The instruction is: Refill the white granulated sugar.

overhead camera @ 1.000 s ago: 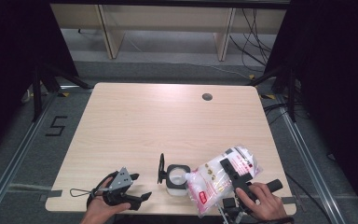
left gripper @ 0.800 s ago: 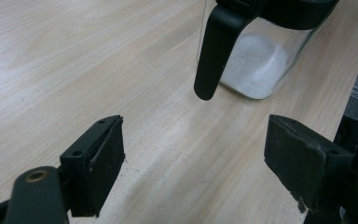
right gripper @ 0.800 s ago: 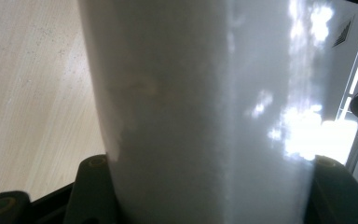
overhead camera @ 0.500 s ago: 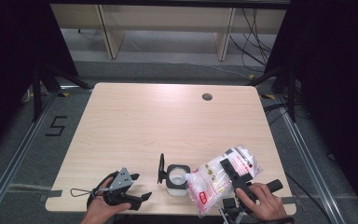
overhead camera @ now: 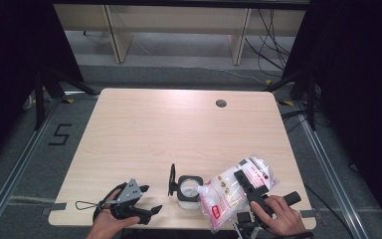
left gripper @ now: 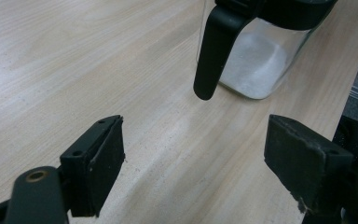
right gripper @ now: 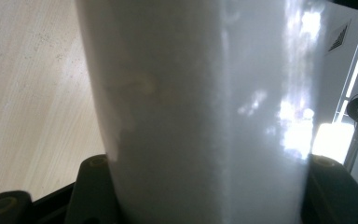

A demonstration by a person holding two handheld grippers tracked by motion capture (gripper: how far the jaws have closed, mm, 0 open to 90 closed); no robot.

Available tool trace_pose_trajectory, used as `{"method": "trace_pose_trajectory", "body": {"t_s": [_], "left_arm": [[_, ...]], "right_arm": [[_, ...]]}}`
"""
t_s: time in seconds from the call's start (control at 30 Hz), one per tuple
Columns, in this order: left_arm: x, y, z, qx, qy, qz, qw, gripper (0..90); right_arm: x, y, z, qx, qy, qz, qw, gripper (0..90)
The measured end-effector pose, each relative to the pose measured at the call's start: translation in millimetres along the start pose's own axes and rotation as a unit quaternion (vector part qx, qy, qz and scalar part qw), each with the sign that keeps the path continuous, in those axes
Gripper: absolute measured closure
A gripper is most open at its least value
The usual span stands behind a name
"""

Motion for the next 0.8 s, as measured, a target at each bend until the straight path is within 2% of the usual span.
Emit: {"method": "trace_pose_trajectory", "body": {"t_s": [0.03,0.07,0.1,0.13,0.17,0.2,0.27,0.3,0.33,0.37,0.4,0.47,0.5,0.57,0.6,0.67,0.7,0.73,0.77,0.8], "left_arm": [[0.7,-0.6,0.3,-0.005,0.0,0.004,1.0,19.4],[0.8,-0.8,-0.8,0.003,0.0,0.004,1.0,19.4],[1.7,-0.9,0.8,-0.005,0.003,0.007,1.0,19.4],[1.1,1.0,-0.8,0.004,-0.001,-0.002,1.0,19.4],[0.5,1.3,-0.6,0.003,0.0,-0.006,1.0,19.4],[1.6,-0.5,1.0,-0.002,0.004,0.006,1.0,19.4],[1.2,-0.3,-0.3,0.001,0.002,0.001,1.0,19.4],[1.0,1.0,-0.7,0.003,-0.001,-0.001,1.0,19.4],[1.0,1.0,-0.7,0.003,-0.001,-0.001,1.0,19.4],[1.0,-0.7,1.6,-0.007,0.004,0.004,1.0,19.4],[1.2,-0.6,0.3,-0.001,0.002,0.006,1.0,19.4],[0.8,-0.6,-0.1,-0.004,0.0,0.002,1.0,19.4],[2.0,-1.9,1.5,-0.01,0.003,0.012,0.9999,19.4],[-0.2,0.3,-0.4,0.002,0.0,-0.002,1.0,19.4],[0.1,-0.3,-0.1,0.0,0.0,0.0,1.0,19.4],[1.2,-1.1,0.0,-0.003,0.0,0.005,1.0,19.4],[1.7,-1.2,1.3,-0.004,0.005,0.008,0.9999,19.4],[1.7,-1.2,1.3,-0.004,0.005,0.008,0.9999,19.4],[0.8,-0.1,-0.5,0.005,0.001,0.001,1.0,19.4],[1.5,-1.2,0.3,-0.001,0.001,0.006,1.0,19.4]], "right_arm": [[-0.2,0.3,-0.2,0.0,-0.001,-0.001,1.0,46.2],[-0.1,0.7,-0.9,0.0,-0.004,-0.003,1.0,46.3],[0.1,0.8,-0.9,-0.001,-0.004,-0.003,1.0,46.4],[0.4,0.4,-0.2,-0.003,-0.002,-0.002,1.0,46.5],[0.2,0.7,-0.6,-0.003,-0.003,-0.003,1.0,46.6],[-0.7,1.3,-1.6,-0.004,-0.005,-0.007,1.0,46.7],[-1.2,0.5,-0.7,-0.013,-0.004,-0.006,0.9999,46.8],[0.4,-2.4,3.1,-0.039,0.002,0.004,0.9992,46.9],[0.4,-2.4,3.1,-0.039,0.002,0.004,0.9992,46.9],[-1.2,0.5,-0.4,-0.025,-0.004,-0.012,0.9996,47.0],[-1.0,-0.2,1.3,-0.025,0.001,-0.008,0.9997,47.1],[-1.3,-1.5,4.0,-0.031,0.002,-0.003,0.9995,47.1],[-1.8,-1.2,4.2,-0.037,-0.002,-0.008,0.9993,47.1],[-2.2,-0.4,3.6,-0.034,-0.003,-0.015,0.9993,47.2],[-1.8,-2.1,5.6,-0.043,-0.002,-0.008,0.9991,47.2],[-2.1,-2.5,6.3,-0.037,0.005,-0.004,0.9993,47.2],[-0.6,-4.3,9.7,-0.052,0.006,0.005,0.9986,47.3],[-0.6,-4.3,9.7,-0.052,0.006,0.005,0.9986,47.3],[-0.7,-4.2,9.7,-0.051,0.006,0.005,0.9987,47.3],[-0.7,-4.1,9.5,-0.05,0.005,0.004,0.9987,47.3]]}}
Point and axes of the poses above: each handheld gripper's, and its own axes: x roughly backward along the jaws, y roughly out of its top, z roughly to its left, the point moved 9 cm from there along -x, roughly forward along the jaws, and after that the axes turned 10 degrees about -x, right-handed, at the moved point
